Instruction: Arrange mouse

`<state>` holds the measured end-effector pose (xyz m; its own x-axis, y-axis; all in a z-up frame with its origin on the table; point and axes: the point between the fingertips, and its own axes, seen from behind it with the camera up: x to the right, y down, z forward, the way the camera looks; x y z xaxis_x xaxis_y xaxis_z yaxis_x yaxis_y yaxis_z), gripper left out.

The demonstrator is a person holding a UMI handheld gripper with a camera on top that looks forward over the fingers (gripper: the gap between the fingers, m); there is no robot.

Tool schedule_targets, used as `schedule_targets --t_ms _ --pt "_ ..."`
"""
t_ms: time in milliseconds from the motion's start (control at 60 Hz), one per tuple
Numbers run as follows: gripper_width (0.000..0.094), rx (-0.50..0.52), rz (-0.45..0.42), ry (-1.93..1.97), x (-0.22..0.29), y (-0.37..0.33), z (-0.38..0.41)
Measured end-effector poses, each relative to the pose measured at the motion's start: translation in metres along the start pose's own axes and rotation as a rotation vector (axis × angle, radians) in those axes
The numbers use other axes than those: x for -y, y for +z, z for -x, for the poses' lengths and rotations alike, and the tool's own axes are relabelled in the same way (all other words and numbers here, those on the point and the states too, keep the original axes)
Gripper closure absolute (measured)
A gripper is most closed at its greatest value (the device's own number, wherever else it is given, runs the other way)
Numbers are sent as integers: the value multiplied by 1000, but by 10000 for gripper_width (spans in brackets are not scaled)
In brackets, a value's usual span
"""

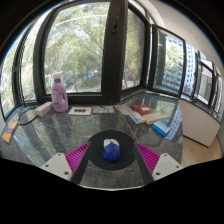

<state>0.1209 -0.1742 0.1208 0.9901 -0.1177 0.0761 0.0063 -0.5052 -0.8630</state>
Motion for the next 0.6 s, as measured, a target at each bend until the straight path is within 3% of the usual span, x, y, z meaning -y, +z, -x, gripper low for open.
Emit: schedule_targets --t_ms 283,600 --pt "83 -20 -28 -18 -21 -106 11" --pt "84 -17 -53 -21 -26 -144 18"
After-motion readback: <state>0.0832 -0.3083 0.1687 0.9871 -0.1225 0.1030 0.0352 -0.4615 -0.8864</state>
